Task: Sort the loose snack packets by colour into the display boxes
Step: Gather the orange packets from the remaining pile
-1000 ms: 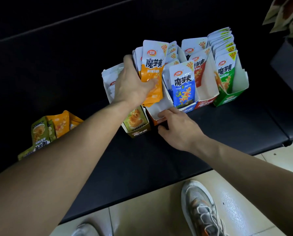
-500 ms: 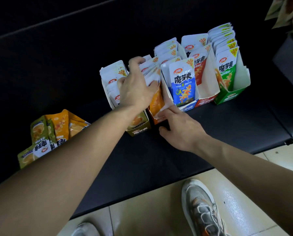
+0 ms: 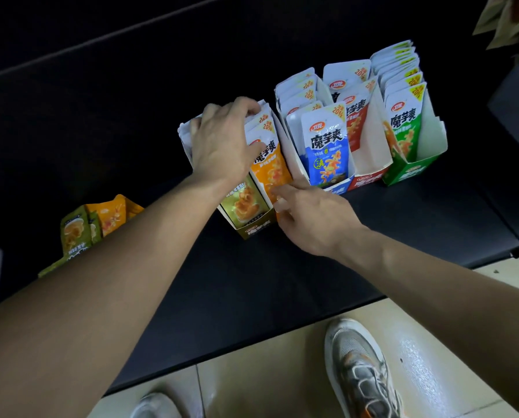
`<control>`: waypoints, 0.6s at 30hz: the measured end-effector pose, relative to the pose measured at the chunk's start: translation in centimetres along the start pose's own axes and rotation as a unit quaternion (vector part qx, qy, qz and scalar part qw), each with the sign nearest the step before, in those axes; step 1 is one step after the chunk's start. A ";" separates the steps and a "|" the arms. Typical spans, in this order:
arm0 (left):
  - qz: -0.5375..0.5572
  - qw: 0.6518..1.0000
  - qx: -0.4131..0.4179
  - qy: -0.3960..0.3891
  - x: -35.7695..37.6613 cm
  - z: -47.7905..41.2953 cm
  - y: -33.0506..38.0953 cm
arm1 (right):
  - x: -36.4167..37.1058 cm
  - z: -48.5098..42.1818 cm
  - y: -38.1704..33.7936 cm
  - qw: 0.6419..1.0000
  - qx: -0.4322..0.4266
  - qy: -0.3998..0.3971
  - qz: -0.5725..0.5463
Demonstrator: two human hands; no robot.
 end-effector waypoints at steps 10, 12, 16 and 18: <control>0.091 0.996 0.008 -0.025 -6.6 3.7 -5.3 | -1.0 -3.3 -2.2 0.996 0.023 -0.065 0.057; 0.112 0.992 -0.025 -0.044 -7.4 5.5 -7.0 | -0.9 -3.9 -2.3 0.995 0.035 -0.075 0.057; 0.101 0.988 -0.092 -0.072 -8.0 9.9 -10.3 | -0.4 -4.1 -3.0 0.995 0.047 -0.075 0.052; 0.111 0.983 -0.126 -0.080 -8.1 12.0 -11.7 | -0.4 -4.0 -3.3 0.996 0.055 -0.059 0.047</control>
Point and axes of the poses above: each hand's wrist, its own z-axis away from the middle knuckle, its own x-axis out of the palm, y = z × x, the point moved 2 cm from there along -z, towards the middle knuckle, and after that the axes turned 5 degrees about -z, right-handed, at the moved point
